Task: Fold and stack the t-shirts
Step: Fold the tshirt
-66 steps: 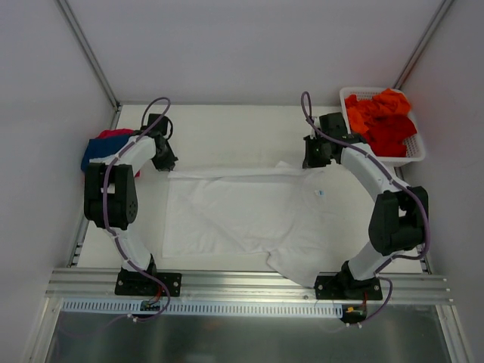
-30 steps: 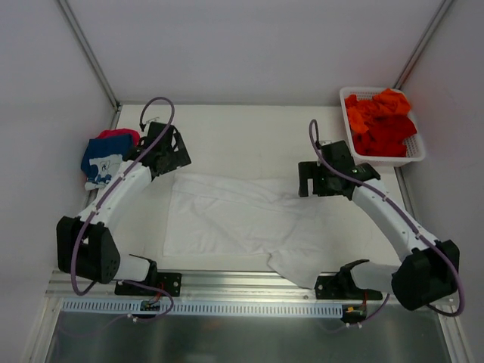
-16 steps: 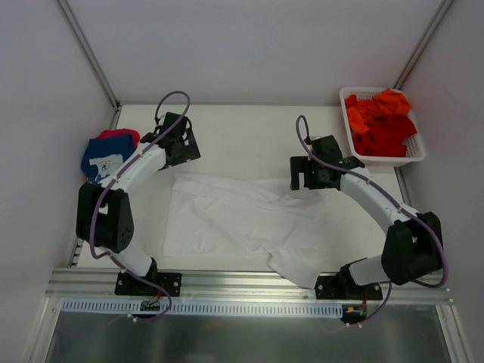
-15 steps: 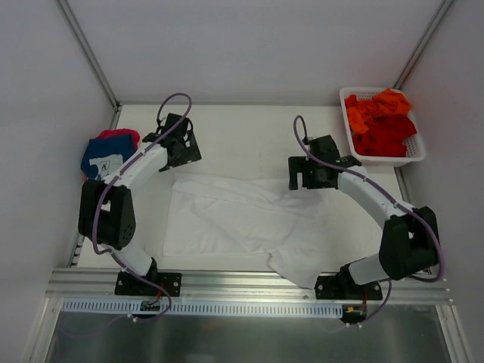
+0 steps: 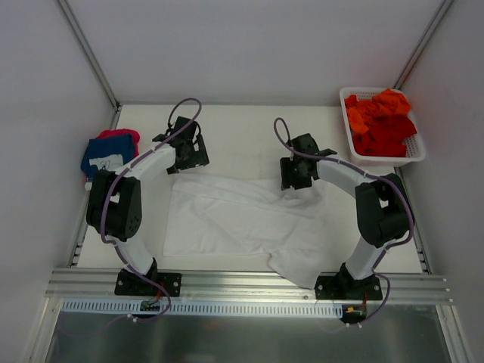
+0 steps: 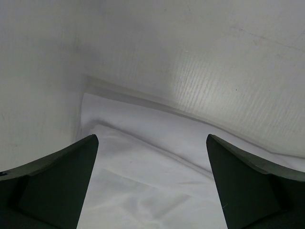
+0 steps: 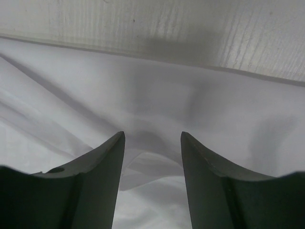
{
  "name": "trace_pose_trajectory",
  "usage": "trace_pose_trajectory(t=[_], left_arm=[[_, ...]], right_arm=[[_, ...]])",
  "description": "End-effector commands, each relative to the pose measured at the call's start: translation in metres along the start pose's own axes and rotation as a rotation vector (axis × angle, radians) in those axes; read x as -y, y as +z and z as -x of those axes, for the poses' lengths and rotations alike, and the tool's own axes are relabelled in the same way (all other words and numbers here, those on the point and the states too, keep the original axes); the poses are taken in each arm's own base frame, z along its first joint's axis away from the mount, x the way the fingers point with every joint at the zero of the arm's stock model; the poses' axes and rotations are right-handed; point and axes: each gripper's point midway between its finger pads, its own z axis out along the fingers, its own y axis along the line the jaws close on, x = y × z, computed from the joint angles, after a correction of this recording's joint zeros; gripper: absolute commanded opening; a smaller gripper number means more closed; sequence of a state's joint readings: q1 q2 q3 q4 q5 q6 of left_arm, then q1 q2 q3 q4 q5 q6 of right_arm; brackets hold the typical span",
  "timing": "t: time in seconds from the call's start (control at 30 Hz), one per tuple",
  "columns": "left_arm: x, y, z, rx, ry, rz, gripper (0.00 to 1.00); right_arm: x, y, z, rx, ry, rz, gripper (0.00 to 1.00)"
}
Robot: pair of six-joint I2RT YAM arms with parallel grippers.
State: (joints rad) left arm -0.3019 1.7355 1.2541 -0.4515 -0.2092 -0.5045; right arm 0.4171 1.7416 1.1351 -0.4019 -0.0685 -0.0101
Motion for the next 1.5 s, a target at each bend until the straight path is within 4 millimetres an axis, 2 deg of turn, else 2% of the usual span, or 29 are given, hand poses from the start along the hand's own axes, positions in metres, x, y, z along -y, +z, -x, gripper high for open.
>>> trace_pose_trajectory(t=[0.0, 0.43, 0.63, 0.77, 0.97, 1.03, 1.13, 1.23, 1.27, 1.47], left_arm=[[0.005, -0.005, -0.002, 0.010, 0.026, -0.024, 0.99], [0.006, -0.011, -0.011, 0.013, 0.037, -0.024, 0.99], [0.006, -0.011, -0.015, 0.007, 0.038, -0.023, 0.99], [0.001, -0.013, -0.017, 0.012, 0.044, -0.013, 0.99], [-0.005, -0.017, -0.014, 0.037, 0.060, 0.012, 0.99], [-0.006, -0.018, -0.013, 0.042, 0.064, 0.014, 0.99], [-0.006, -0.019, -0.011, 0.046, 0.067, 0.013, 0.99], [-0.006, -0.018, -0.011, 0.046, 0.066, 0.013, 0.99], [-0.005, -0.018, -0.012, 0.043, 0.068, 0.010, 0.99], [-0.003, -0.015, -0.016, 0.022, 0.063, -0.001, 0.99]], right_arm=[[-0.010, -0.014, 0.006, 0.036, -0.011, 0.023, 0.54], [-0.023, -0.049, -0.029, 0.053, -0.028, 0.005, 0.54], [-0.019, -0.035, -0.039, 0.012, -0.027, -0.013, 0.54], [-0.024, -0.019, -0.038, -0.003, -0.019, 0.001, 0.53], [-0.032, -0.007, -0.031, -0.024, -0.024, 0.015, 0.50], [-0.033, -0.003, -0.032, -0.032, -0.025, 0.014, 0.47], [-0.035, -0.002, -0.034, -0.044, -0.033, 0.014, 0.37], [-0.036, -0.007, -0.038, -0.045, -0.047, 0.003, 0.04], [-0.036, -0.010, -0.039, -0.040, -0.050, -0.002, 0.00], [-0.037, -0.039, -0.046, 0.003, -0.086, -0.041, 0.00]])
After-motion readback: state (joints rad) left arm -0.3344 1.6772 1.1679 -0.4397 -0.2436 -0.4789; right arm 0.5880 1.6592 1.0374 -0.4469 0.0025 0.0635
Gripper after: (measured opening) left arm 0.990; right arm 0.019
